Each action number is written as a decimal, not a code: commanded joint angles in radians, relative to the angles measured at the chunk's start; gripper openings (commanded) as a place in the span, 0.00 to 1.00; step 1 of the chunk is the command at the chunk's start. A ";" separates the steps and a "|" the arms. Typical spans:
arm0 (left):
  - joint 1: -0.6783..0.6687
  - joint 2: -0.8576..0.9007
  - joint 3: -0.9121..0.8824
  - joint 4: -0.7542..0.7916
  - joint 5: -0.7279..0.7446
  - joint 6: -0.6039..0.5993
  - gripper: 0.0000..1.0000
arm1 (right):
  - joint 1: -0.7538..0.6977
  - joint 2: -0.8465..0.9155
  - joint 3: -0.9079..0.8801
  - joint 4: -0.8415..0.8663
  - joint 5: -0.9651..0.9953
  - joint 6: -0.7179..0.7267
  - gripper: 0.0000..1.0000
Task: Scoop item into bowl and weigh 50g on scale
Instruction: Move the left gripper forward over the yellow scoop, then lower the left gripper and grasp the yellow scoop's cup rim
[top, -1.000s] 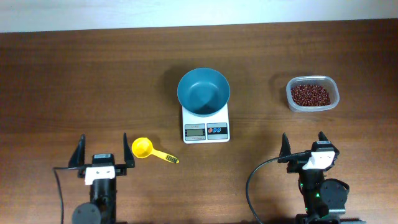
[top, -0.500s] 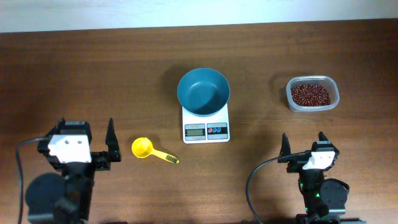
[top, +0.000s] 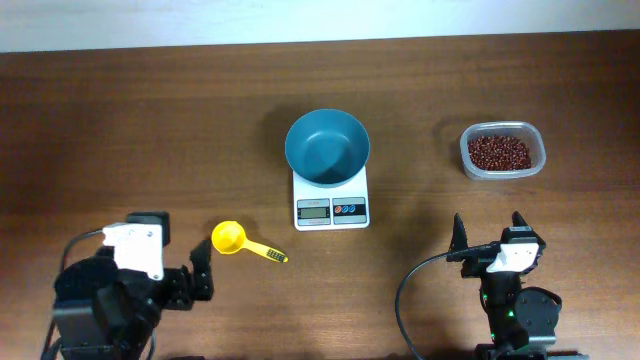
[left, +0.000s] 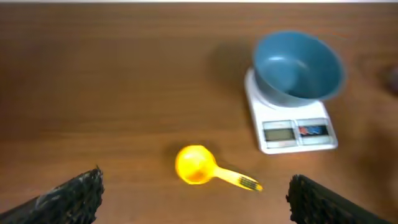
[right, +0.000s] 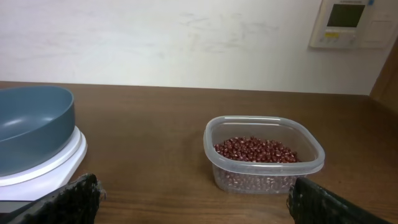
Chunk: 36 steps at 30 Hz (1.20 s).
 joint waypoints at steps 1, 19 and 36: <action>0.006 0.002 0.016 -0.027 0.198 -0.021 0.98 | 0.008 -0.008 -0.009 0.000 0.005 -0.003 0.99; 0.006 0.300 0.036 0.016 0.071 -0.239 0.99 | 0.008 -0.008 -0.009 -0.001 0.005 -0.003 0.99; 0.006 0.645 0.008 -0.092 -0.072 -0.437 0.99 | 0.008 -0.008 -0.009 -0.001 0.005 -0.003 0.99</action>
